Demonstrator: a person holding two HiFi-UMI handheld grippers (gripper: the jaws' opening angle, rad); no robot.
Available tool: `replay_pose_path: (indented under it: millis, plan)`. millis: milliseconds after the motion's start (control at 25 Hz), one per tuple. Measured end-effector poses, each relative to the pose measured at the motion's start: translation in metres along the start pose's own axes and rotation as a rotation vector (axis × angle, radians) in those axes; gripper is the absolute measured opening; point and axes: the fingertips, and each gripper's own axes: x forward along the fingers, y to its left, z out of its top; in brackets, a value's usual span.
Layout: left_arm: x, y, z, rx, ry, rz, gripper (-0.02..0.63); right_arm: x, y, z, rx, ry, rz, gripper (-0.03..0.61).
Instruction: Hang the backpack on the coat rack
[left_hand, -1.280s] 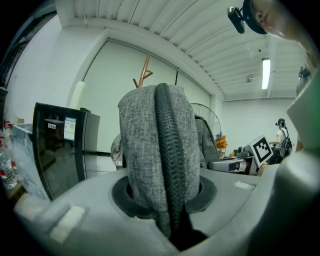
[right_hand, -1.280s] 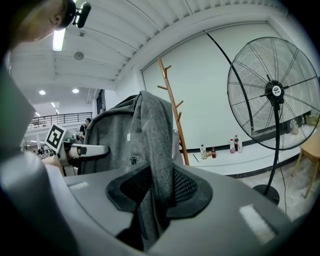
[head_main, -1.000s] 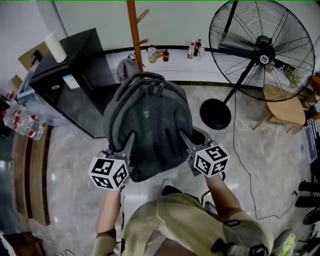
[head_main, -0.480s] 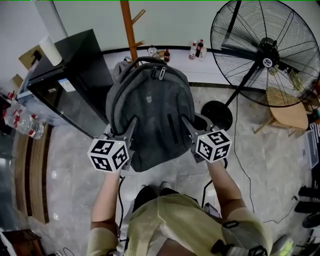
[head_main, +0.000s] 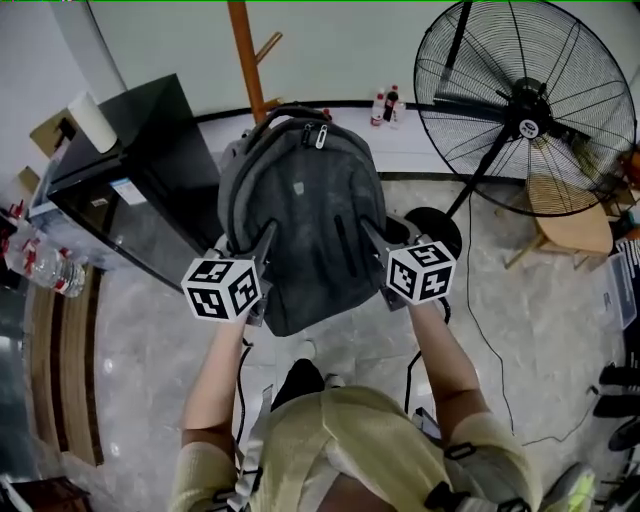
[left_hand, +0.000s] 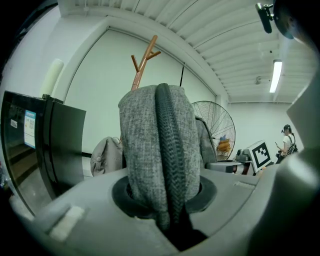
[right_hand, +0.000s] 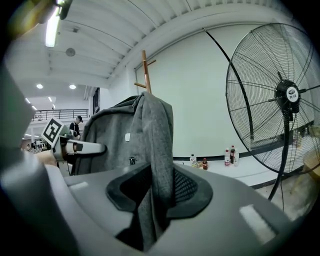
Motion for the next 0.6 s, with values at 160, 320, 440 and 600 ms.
replay_pose_path:
  millis: [160,320,440,600]
  plan:
    - [0.017,0.012,0.004,-0.014,0.011,-0.015,0.087,0.016,-0.009,0.005,0.001,0.014,-0.022,0.112]
    - [0.034,0.026,0.007,-0.024,0.023,-0.027,0.087,0.033,-0.017,0.007,0.007,0.026,-0.04,0.113]
    - [0.046,0.034,0.009,-0.029,0.032,-0.034,0.087,0.044,-0.023,0.009,0.014,0.032,-0.049,0.112]
    - [0.061,0.041,0.013,-0.04,0.038,-0.044,0.087,0.056,-0.033,0.012,0.015,0.042,-0.061,0.114]
